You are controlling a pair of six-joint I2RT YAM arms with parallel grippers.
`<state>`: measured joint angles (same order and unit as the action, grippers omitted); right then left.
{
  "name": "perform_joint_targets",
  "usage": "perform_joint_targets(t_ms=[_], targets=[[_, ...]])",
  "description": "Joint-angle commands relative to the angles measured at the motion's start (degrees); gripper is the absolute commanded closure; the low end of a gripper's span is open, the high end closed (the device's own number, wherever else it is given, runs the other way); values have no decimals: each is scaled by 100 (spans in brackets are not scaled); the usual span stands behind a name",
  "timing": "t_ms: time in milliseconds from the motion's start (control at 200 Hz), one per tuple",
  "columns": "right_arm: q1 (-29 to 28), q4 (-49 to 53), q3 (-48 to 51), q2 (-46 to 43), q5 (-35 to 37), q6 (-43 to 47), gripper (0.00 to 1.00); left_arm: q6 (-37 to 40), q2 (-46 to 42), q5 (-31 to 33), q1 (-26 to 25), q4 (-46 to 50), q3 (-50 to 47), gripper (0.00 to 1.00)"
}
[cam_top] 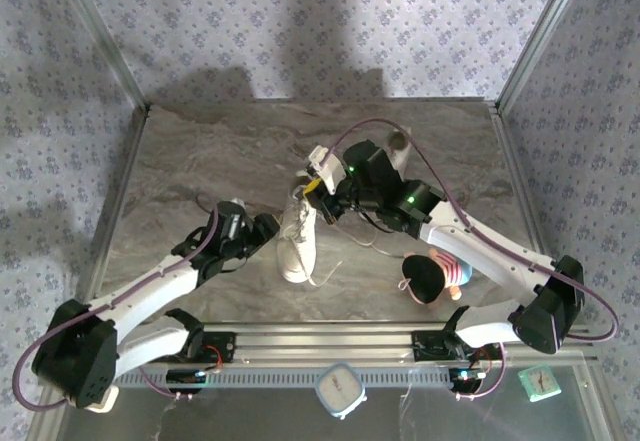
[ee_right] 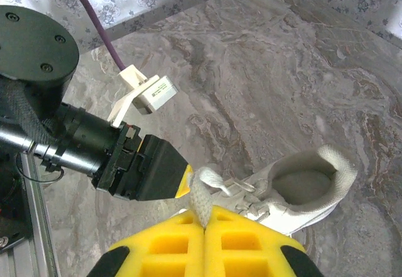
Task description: Tie the shoes
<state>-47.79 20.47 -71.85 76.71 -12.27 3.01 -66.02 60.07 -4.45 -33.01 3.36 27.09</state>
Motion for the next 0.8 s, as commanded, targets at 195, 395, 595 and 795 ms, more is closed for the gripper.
perform_joint_targets(t_ms=[195,395,595,795], targets=[[-82,116,-196,-6,144,120,100,-1080,425,397,-272,170,140,48],[-121,115,-175,-11,160,121,100,-1073,853,371,-406,-121,355,50],[-152,100,-110,-24,215,121,100,-1079,1170,322,-498,-262,417,53],[-178,102,-87,-41,206,121,100,-1106,1467,302,-504,-534,437,58]])
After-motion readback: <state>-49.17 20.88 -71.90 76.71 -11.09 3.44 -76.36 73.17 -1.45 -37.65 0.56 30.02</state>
